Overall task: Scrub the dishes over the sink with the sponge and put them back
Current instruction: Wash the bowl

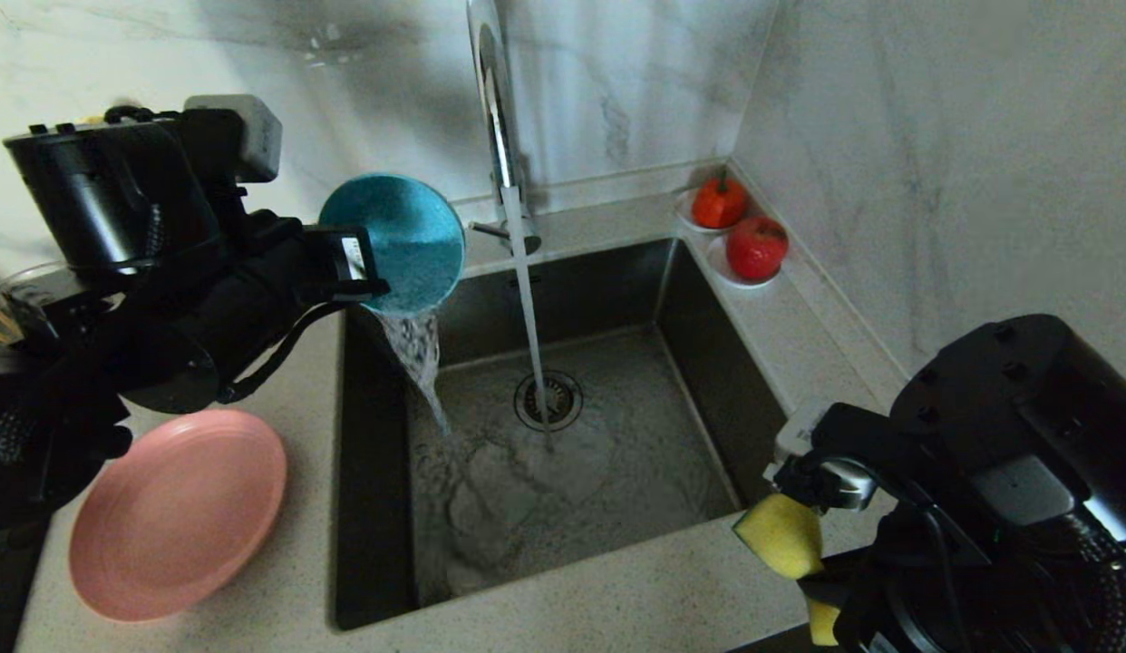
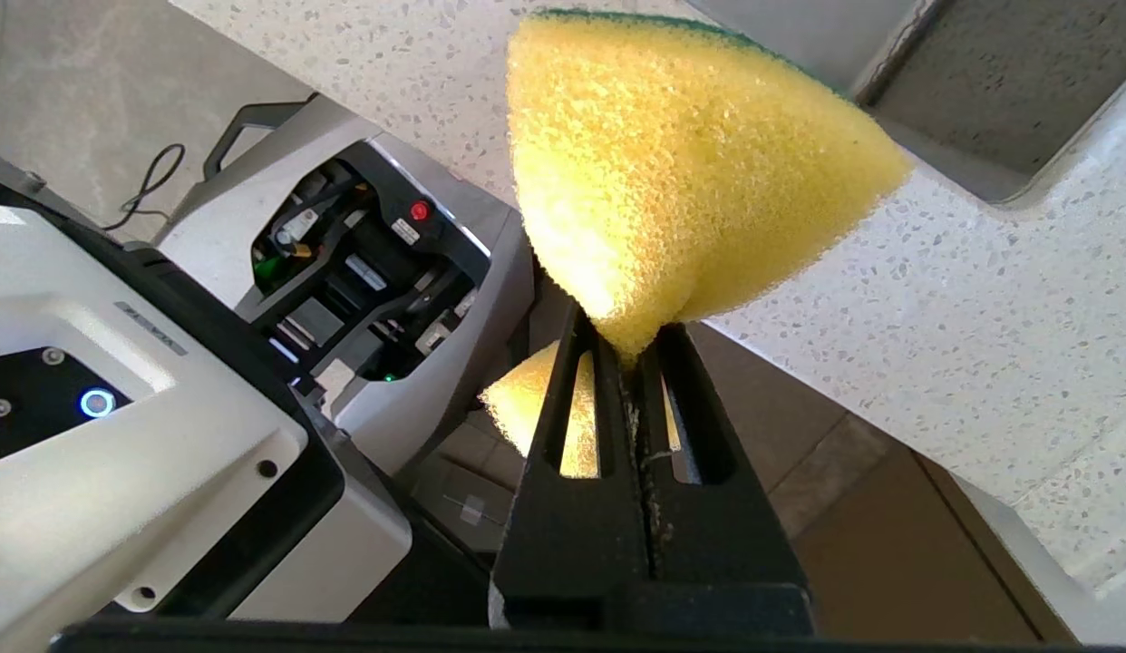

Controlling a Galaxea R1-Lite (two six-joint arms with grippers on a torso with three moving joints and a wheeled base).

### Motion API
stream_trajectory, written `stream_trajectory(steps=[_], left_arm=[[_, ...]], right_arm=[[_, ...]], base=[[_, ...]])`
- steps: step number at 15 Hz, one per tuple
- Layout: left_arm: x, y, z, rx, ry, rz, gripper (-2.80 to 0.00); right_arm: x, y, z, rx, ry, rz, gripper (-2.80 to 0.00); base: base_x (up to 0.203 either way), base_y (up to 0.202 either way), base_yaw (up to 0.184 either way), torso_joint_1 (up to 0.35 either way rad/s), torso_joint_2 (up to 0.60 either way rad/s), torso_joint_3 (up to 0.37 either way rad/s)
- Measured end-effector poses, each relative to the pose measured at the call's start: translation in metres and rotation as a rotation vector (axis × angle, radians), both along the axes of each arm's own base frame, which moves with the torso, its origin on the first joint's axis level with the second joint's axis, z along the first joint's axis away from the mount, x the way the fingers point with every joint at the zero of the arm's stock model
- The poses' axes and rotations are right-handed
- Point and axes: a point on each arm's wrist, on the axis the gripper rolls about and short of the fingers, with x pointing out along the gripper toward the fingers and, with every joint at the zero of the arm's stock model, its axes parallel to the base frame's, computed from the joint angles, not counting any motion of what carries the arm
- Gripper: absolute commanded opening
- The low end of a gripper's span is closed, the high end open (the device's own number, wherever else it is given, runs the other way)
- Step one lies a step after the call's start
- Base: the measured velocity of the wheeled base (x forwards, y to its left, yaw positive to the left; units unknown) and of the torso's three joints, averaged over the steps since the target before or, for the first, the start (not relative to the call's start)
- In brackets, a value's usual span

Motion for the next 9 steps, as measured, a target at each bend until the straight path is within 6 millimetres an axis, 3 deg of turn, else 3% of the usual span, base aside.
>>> stream_trajectory(steps=[9], left_arm=[[-0.003, -0.004, 0.018, 0.030, -0.205, 0.006, -2.80]], right_arm=[[0.003, 0.001, 0.000, 0.017, -0.007, -0.002, -2.80]], base=[[0.000, 0.000, 0.000, 0.000, 0.00, 0.000]])
